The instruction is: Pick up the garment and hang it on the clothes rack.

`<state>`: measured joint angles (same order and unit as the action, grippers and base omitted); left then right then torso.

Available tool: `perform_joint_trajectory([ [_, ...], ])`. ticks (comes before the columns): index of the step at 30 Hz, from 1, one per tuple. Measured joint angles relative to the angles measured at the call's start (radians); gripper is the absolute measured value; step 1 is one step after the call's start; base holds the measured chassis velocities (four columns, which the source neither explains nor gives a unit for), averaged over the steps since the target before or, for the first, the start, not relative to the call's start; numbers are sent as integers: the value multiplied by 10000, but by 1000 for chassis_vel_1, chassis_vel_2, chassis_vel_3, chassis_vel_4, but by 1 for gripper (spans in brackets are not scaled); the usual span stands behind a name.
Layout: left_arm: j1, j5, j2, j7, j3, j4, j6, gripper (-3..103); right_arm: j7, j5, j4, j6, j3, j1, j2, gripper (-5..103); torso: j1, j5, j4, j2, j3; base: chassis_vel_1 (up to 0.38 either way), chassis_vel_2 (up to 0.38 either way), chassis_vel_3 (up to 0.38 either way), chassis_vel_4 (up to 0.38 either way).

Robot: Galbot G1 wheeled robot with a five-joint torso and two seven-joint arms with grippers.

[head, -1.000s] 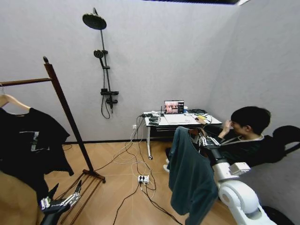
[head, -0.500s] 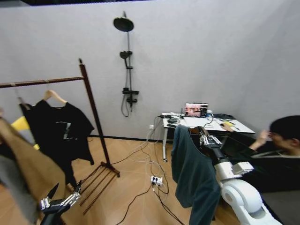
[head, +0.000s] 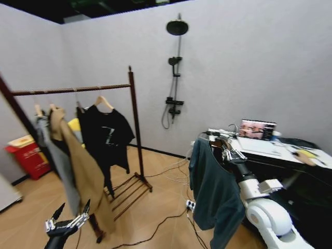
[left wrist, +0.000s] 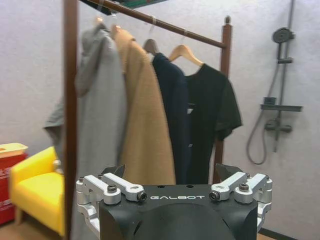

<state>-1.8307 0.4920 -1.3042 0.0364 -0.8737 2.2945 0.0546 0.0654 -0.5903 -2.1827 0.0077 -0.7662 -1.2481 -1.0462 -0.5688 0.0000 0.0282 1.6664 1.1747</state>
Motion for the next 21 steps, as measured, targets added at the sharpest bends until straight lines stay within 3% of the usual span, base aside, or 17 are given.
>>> perform_joint_trajectory([
  [9, -1, 0, 0, 0, 0, 0, 0, 100, -1, 168, 54, 69, -16, 57, -28, 10, 0, 0, -5, 0, 0, 125, 120, 111, 121],
  [21, -1, 0, 0, 0, 0, 0, 0, 100, 36, 258, 66, -150, 18, 344, -21, 10, 3, -1, 3, 2, -1, 13, 24, 19, 17],
])
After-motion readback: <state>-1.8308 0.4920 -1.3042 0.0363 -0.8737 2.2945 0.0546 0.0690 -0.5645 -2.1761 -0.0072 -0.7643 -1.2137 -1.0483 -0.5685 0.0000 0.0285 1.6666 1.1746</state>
